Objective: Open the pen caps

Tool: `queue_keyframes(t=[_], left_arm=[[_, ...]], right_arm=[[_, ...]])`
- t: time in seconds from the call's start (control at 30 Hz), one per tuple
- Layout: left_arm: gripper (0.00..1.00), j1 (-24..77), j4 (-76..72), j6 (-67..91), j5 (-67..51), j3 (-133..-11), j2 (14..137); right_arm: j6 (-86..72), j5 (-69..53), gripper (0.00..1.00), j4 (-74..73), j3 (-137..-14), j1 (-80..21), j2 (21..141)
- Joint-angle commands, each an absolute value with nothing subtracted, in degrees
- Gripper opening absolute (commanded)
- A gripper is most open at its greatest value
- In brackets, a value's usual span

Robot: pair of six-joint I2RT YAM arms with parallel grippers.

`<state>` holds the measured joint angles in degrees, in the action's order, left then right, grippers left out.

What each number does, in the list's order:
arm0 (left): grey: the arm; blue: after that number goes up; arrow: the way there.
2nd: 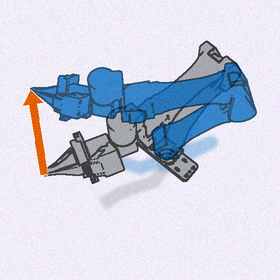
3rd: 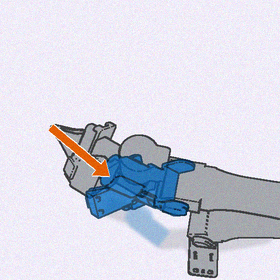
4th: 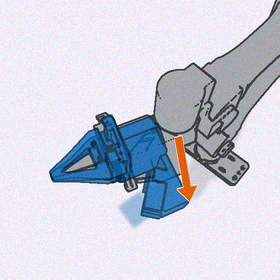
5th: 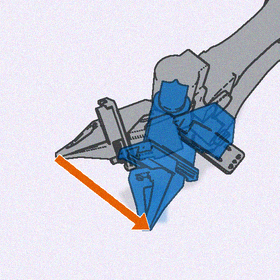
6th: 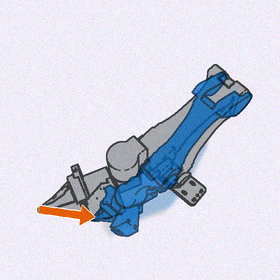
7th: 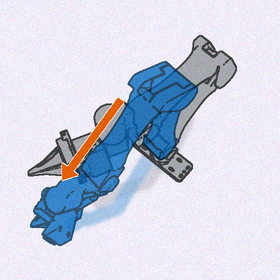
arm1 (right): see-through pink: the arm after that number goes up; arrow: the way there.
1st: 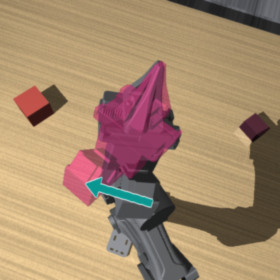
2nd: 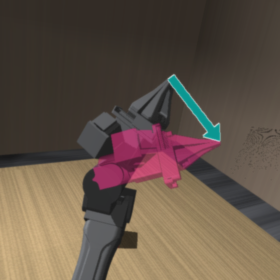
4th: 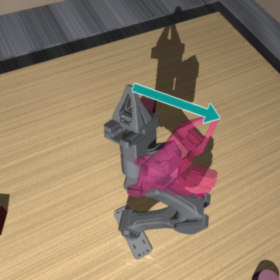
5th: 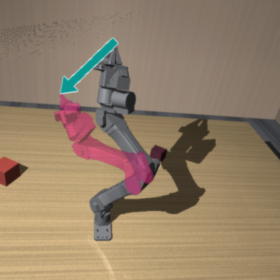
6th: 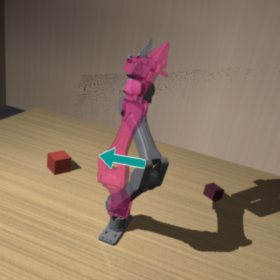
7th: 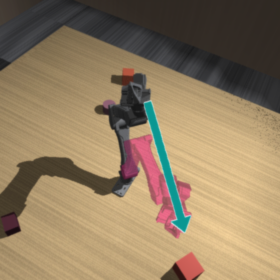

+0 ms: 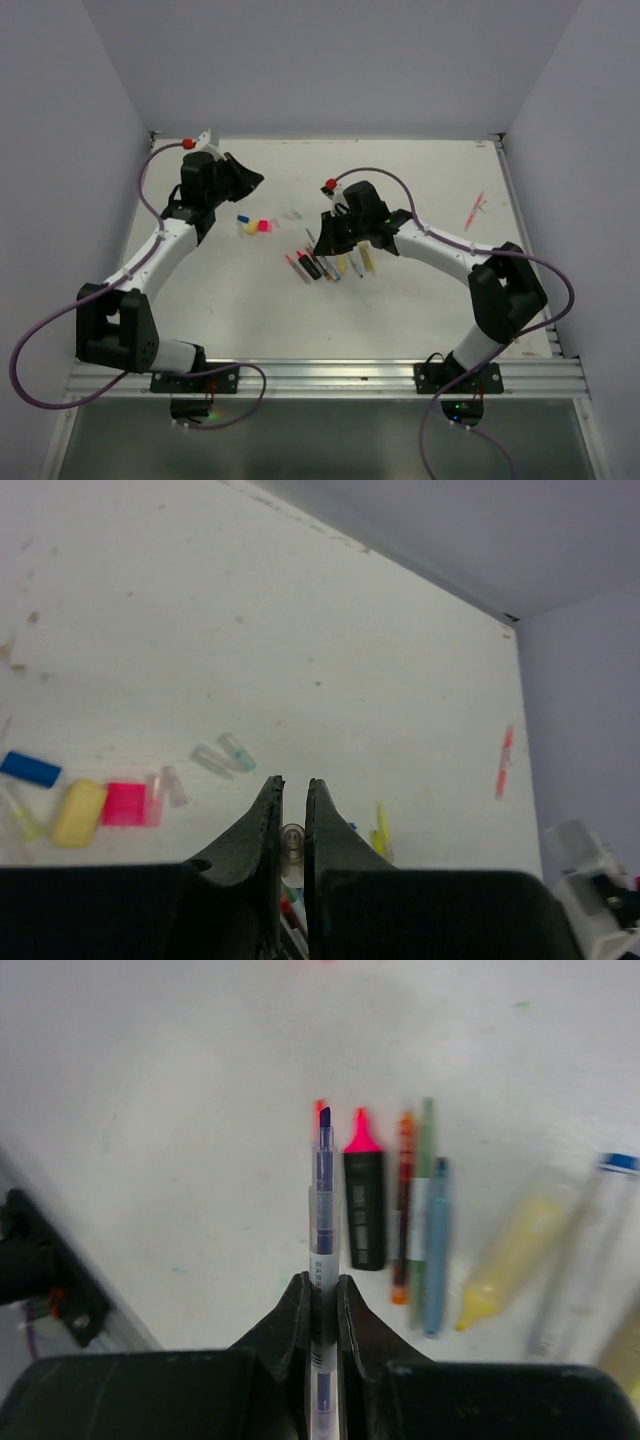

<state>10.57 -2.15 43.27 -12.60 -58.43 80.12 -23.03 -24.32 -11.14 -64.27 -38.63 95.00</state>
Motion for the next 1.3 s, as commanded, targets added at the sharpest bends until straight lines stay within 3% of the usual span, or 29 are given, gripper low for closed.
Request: queue_keyframes(t=[0.0,0.07,0.3,0.57,0.97,1.2,1.27], left_arm=[[0.00,9.76,8.25,38.85,-0.28,-55.82,78.66],[0.00,9.49,10.72,38.50,4.99,-54.50,78.40],[0.00,9.23,11.95,38.93,12.21,-49.66,78.57],[0.00,7.91,10.73,39.73,11.95,-46.41,84.55],[0.00,6.59,5.98,41.48,9.49,-48.34,92.63],[0.30,5.89,5.36,42.45,9.05,-50.36,95.18],[0.34,5.63,5.27,42.63,9.14,-50.62,95.36]], right_arm=[[-16.19,-4.88,0.00,-22.92,-69.16,-35.60,91.23],[-13.54,3.90,0.00,-28.72,-70.13,-34.55,91.93],[-15.12,14.23,0.00,-30.50,-66.45,-30.85,92.02],[-16.87,18.54,0.00,-29.88,-65.83,-30.41,94.65],[-16.96,15.56,0.00,-27.25,-65.22,-28.04,99.67],[-16.44,13.28,0.02,-26.54,-65.21,-27.95,101.69],[-16.44,13.18,0.05,-26.54,-65.39,-27.86,102.30]])
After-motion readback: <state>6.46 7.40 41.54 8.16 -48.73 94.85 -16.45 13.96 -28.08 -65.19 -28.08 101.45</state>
